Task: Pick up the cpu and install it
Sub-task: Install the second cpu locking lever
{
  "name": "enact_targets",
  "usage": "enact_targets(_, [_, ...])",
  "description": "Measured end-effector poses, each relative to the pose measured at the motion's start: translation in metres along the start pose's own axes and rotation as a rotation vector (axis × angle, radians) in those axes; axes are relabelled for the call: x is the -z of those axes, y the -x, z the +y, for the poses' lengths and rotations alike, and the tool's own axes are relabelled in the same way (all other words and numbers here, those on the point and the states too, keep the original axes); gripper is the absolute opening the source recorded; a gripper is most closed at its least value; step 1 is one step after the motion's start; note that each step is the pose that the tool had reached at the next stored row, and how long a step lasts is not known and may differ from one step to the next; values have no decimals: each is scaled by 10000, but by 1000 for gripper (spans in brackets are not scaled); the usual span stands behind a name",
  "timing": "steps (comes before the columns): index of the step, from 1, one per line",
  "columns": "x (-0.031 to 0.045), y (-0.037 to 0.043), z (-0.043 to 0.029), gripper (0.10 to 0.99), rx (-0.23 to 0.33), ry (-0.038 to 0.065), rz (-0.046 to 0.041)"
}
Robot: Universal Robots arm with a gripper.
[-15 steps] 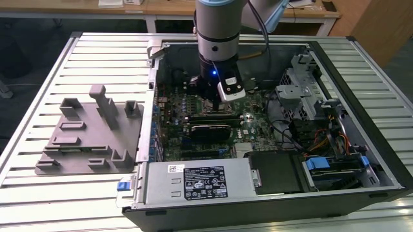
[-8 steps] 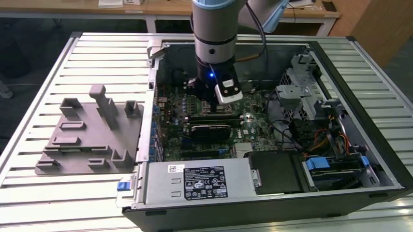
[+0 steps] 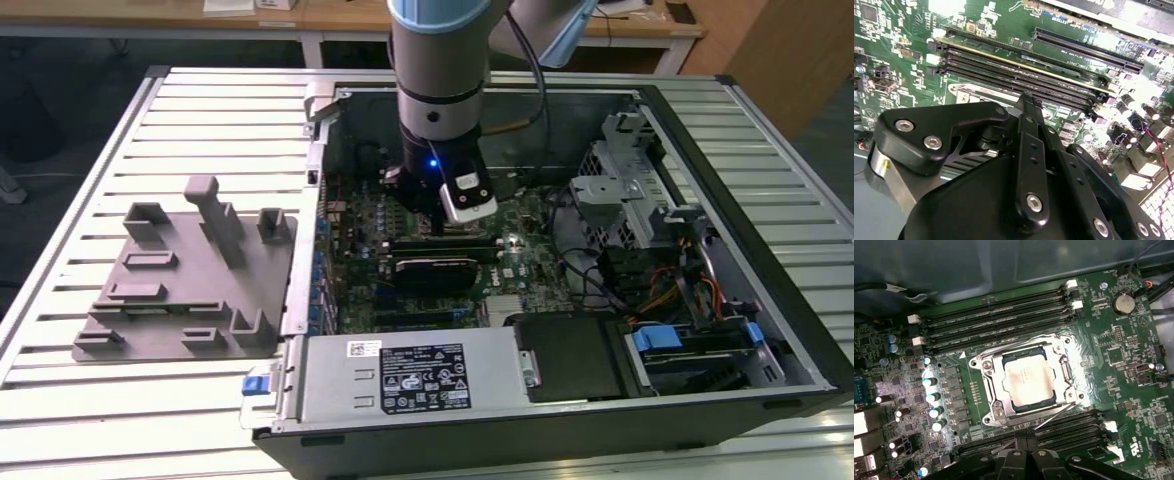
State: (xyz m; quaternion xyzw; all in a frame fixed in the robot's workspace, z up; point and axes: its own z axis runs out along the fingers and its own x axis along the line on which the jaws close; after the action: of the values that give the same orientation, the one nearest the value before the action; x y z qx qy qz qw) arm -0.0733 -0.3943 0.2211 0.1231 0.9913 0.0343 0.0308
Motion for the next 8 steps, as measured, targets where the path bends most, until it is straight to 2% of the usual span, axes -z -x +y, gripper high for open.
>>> enact_targets(4, [-22,-18,-28,106,64,183,49])
enact_targets(8, [-31,-19,-44,106,97,203,56])
